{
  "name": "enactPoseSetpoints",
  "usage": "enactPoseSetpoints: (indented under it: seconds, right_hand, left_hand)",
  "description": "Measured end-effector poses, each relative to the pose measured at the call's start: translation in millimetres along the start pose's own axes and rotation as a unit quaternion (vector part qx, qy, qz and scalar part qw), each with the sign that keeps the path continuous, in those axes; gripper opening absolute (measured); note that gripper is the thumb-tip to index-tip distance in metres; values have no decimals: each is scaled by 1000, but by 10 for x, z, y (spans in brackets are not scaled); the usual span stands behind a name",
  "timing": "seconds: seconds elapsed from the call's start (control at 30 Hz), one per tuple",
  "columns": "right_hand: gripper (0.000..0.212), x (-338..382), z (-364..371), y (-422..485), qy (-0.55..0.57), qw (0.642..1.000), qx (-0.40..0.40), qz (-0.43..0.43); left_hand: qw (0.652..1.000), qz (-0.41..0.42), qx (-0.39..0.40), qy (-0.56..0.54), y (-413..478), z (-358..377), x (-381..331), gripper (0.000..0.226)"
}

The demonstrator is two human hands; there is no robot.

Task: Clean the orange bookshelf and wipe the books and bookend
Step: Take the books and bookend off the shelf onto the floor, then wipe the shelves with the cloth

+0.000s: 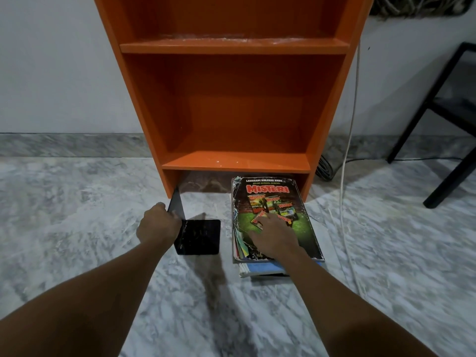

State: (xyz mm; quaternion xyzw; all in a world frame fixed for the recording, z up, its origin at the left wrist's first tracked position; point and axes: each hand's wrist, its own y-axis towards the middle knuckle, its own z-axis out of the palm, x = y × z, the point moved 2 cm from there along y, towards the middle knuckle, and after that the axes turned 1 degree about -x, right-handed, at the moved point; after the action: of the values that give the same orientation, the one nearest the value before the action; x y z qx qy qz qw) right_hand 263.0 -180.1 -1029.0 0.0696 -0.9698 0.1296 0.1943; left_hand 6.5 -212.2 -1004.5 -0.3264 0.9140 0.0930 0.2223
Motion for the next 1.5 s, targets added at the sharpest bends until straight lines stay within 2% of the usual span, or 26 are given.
enactPoseSetpoints:
  seconds: [0.1,0.2,0.3,0.43,0.6,0.7,0.8,1.13,1.3,1.5]
  right_hand:
    - [56,117,-300,10,39,999,-25,-2]
    - [59,295,-731,0,66,997,-46,-18]
    - [58,486,-1234,-56,96,992,-68,-39]
    - [57,742,-2040,-160,116,981,-131,-79]
    - [57,1094,-3227,-259,138,963,-200,-112]
    - [56,1421,-4063,-379,118,959,-228,-124]
    - [57,1785,-4754,-490,112,961,-218,-132]
    - [58,3296,-7506,-1346,83,957,-208,-186]
    - [58,3977,-8575,-1886,116,948,-201,-217]
    - [56,4716,-9312,-2299,146,931,-194,-274]
  left_hand:
    - [997,70,-24,-19,-3,-189,-220,36]
    - [980,184,31,-75,56,-416,-503,27]
    - [957,256,93,-96,79,-784,-916,31]
    - [938,331,80,-68,97,-1448,-1593,38]
    - [923,372,46,-84,173,-2376,-2355,38]
    - [925,371,24,-75,232,-3089,-2849,39]
    - [928,362,10,-84,273,-3831,-3224,42]
    - [929,359,-41,-86,184,-6967,-4555,41]
    - [933,332,-74,-118,-64,-8418,-4967,39]
    - [932,317,-117,-134,-240,-9549,-5072,41]
